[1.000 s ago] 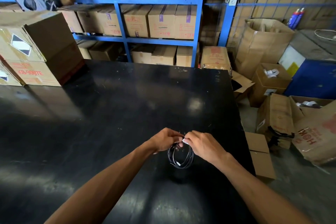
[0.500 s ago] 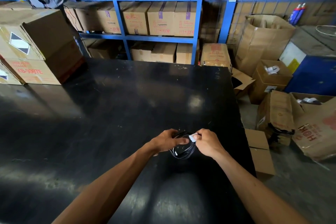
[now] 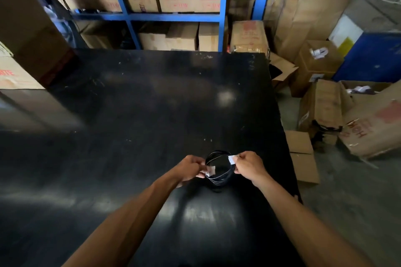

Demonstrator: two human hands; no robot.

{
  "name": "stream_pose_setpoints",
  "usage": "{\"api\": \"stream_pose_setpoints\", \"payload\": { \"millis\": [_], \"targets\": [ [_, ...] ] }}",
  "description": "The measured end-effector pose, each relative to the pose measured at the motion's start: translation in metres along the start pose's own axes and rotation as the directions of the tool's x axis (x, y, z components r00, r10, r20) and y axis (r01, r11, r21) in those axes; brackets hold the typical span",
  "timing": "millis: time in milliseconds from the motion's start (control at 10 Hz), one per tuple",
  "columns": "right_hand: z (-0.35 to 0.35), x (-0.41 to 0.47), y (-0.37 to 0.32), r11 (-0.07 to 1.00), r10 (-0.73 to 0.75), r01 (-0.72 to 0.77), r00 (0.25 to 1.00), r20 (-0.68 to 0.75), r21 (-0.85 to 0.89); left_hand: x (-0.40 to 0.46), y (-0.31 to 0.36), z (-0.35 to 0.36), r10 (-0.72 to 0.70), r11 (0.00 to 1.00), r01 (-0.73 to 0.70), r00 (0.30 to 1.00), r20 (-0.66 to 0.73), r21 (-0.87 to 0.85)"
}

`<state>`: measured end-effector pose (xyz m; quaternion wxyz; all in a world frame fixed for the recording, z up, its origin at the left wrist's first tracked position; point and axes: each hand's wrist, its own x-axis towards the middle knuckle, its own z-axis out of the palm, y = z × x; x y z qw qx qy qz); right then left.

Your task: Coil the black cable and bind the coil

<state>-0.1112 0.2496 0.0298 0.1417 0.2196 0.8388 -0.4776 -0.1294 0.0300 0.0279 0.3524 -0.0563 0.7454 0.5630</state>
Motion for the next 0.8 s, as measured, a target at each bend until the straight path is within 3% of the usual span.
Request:
{"api": "stream_pose_setpoints", "payload": {
  "millis": [100, 300, 400, 600, 800],
  "targets": [
    [-0.003, 0.017, 0.017, 0.995, 0.096, -0.097, 0.995, 0.033, 0.031, 0.012, -0.002, -0.001, -0.015, 0.998, 0.019, 0.997, 0.071, -0.059],
    [0.007, 0.037, 0.036, 0.937, 0.245, -0.274, 0.958, 0.152, 0.217, 0.042, -0.007, 0.009, -0.081, 0.995, 0.087, 0.991, -0.111, 0.047],
    [0.011, 0.039, 0.038, 0.919, 0.260, -0.294, 0.952, 0.159, 0.261, 0.056, -0.011, 0.018, -0.040, 0.956, 0.109, 0.969, -0.246, 0.274],
    [0.014, 0.048, 0.044, 0.922, 0.243, -0.266, 0.963, 0.115, 0.280, 0.066, -0.011, 0.025, 0.010, 0.908, 0.167, 0.908, -0.420, 0.384],
    [0.021, 0.038, 0.054, 0.929, 0.212, -0.231, 0.973, 0.095, 0.290, 0.055, -0.024, 0.019, 0.039, 0.943, 0.118, 0.892, -0.451, 0.313]
  ]
}}
